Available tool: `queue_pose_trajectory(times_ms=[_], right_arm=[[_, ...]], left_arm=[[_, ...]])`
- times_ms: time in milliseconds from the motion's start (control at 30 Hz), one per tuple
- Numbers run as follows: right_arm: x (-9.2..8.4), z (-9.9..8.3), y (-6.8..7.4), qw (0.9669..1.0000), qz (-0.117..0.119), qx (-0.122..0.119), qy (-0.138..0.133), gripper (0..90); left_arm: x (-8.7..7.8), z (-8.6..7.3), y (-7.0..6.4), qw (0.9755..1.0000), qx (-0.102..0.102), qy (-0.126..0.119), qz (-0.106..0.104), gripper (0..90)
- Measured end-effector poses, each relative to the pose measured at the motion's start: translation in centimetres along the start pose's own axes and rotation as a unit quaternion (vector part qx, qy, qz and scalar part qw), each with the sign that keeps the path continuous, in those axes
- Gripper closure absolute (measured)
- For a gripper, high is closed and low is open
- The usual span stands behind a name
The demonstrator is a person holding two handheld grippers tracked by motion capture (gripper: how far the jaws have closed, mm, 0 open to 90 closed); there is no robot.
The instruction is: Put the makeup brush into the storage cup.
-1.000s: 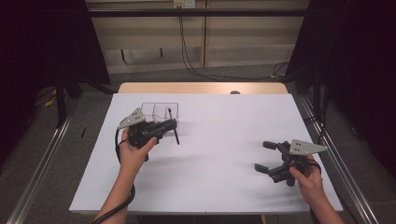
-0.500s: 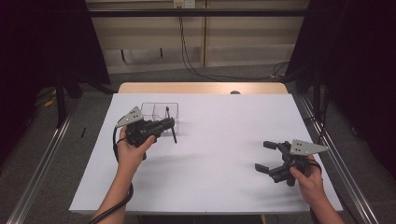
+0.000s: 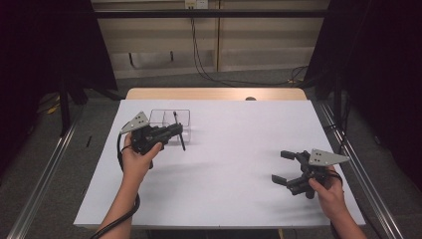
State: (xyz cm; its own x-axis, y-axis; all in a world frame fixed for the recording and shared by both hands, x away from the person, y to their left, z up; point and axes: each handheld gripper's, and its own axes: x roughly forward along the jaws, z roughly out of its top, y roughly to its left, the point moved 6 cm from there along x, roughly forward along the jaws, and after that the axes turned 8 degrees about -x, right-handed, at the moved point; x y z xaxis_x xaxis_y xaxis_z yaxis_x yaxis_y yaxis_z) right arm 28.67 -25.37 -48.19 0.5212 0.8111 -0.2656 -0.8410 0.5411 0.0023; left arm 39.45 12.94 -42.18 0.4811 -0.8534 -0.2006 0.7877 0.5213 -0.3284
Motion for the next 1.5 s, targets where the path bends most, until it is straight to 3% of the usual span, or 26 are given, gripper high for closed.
queue_pose_trajectory(times_ms=[1500], right_arm=[[-0.7, -0.5, -0.2, 0.9999, -0.016, 0.003, 0.001, 3.2]], left_arm=[[-0.3, 2.0, 1.3, 0.9997, 0.009, -0.002, 0.021, 83.5]])
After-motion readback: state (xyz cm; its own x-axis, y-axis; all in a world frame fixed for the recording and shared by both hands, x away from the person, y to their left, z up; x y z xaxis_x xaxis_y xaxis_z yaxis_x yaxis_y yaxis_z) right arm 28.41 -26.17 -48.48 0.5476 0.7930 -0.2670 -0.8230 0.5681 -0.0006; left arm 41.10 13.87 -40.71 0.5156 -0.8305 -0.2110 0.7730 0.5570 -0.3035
